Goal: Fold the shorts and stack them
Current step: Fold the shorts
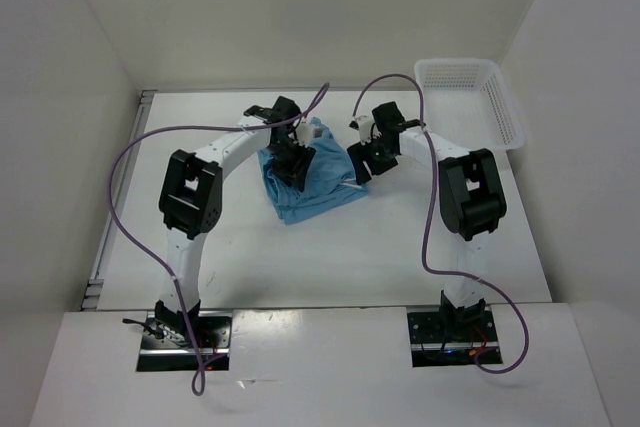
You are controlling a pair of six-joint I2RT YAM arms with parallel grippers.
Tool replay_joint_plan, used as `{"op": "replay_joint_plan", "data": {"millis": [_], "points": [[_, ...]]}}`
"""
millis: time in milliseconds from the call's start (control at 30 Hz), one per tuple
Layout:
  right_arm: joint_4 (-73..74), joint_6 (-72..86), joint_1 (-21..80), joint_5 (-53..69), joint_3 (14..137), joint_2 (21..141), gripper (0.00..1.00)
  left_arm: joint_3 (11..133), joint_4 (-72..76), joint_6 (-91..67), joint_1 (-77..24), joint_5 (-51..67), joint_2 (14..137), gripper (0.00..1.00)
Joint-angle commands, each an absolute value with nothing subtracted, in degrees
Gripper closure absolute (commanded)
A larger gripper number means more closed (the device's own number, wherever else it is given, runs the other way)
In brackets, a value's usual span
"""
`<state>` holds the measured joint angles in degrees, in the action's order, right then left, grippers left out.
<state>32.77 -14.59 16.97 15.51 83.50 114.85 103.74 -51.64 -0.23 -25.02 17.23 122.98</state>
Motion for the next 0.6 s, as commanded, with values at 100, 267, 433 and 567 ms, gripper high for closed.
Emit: {"op": "replay_joint_plan", "data": {"millis": [100,267,433,567], "points": [[30.5,-14.2,17.2,17.1,82.0,116.1,0.28,107.7,-52.0,0.0,-23.5,21.9,127.7,0.46],[30.5,-14.2,18.3,17.7,82.0,116.6,0.28,108.4,-52.0,0.0,-23.5,24.7,129.8,0.51],[30.5,-13.0,20.0,18.2,82.0,117.2,0.35,110.2,-52.6,0.0,-23.5,26.0,131.0,0.78],[30.5,-11.5,20.5,18.9,80.8,117.8,0.58,110.2,-52.6,0.0,-22.9,26.5,131.5,1.00]]}}
